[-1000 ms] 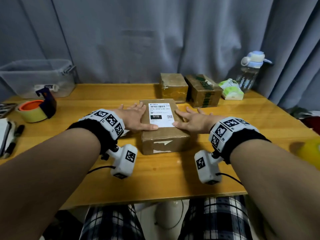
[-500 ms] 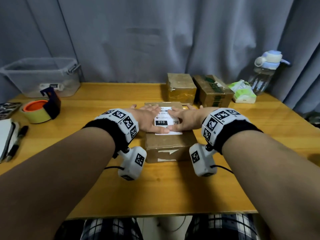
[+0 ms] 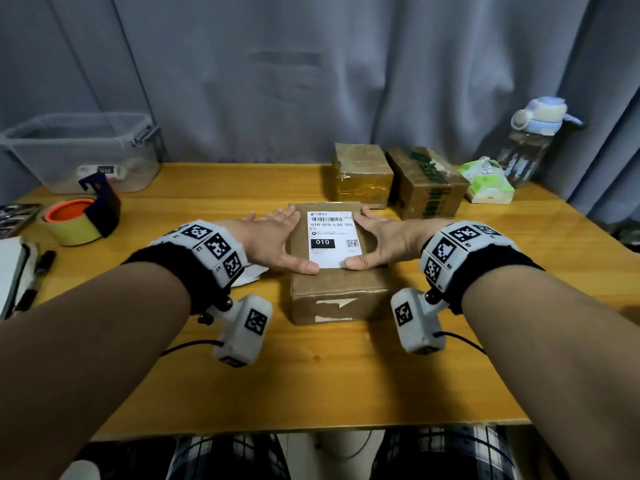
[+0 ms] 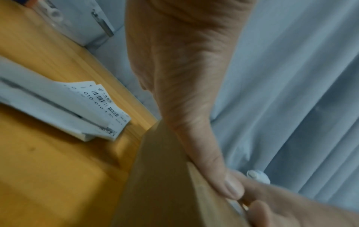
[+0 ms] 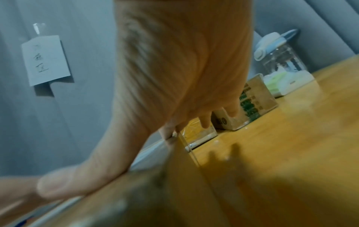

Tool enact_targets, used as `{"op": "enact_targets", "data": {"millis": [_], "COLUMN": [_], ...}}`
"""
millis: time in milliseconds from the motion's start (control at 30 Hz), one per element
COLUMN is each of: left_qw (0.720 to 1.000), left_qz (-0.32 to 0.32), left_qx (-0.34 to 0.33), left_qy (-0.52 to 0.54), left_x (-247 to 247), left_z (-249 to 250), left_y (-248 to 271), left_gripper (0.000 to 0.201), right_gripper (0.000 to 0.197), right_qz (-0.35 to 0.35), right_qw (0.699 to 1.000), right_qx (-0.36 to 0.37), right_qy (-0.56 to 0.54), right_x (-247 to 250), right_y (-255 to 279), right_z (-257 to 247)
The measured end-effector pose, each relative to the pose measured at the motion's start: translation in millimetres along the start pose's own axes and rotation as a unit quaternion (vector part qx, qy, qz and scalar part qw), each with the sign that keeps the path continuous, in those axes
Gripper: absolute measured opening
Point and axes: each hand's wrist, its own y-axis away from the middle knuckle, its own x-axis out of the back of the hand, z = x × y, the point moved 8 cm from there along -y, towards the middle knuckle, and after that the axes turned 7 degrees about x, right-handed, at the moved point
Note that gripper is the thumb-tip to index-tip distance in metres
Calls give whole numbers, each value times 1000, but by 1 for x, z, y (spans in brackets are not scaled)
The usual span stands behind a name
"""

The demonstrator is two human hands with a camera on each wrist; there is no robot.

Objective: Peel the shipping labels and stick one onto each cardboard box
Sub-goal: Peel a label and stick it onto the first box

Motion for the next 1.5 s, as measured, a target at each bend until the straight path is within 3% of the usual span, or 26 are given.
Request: {"op": "enact_targets", "data": {"millis": [100,233,300,433,600,700,800,967,1067,1133,1233,1500], "left_qw": [992,949,936,899,897,867,820,759,740,743,765,809], "left_qz": [65,200,188,78,161,223,272,298,292,288,265,220], "left_qx": [-12,9,51,73,80,83,82,114,117,125,123,115], "left_qy": [111,244,292,425,403,437,496,568,595,591,573,533], "left_x": [7,25,17,-10,7,23,38,59,69,73,74,58], "left_z": [2,-11,-20,-13,-16,-33,-50,-83,-99,-109,-117,-123], "left_y": [5,17,14,15,21,20,15,-10,-35,-55,-85,-126], "left_gripper": [95,49,36,39,41,38,33,41,35,25,9,28], "right_gripper": [100,69,61,52,47,43,31,37,62,77,76,59], "right_qz": [78,204,237,283,322,358,372,296,248,230,221,248], "right_qw": [996,978,969,945,913,877,843,852,872,903,923,944], "right_qx": [22,33,26,13,19,41,79,106,120,115,100,73], "right_qy": [-32,-34,-63,-165,-250,-319,-381,-419,-405,-344,-298,-207], "right_x": [0,5,4,4,8,22,41,57,64,70,76,72], "right_y": [7,19,21,22,15,12,2,-43,-76,-100,-130,-170], "right_z": [3,4,3,0,-7,-14,-29,-58,-68,-69,-65,-59]}}
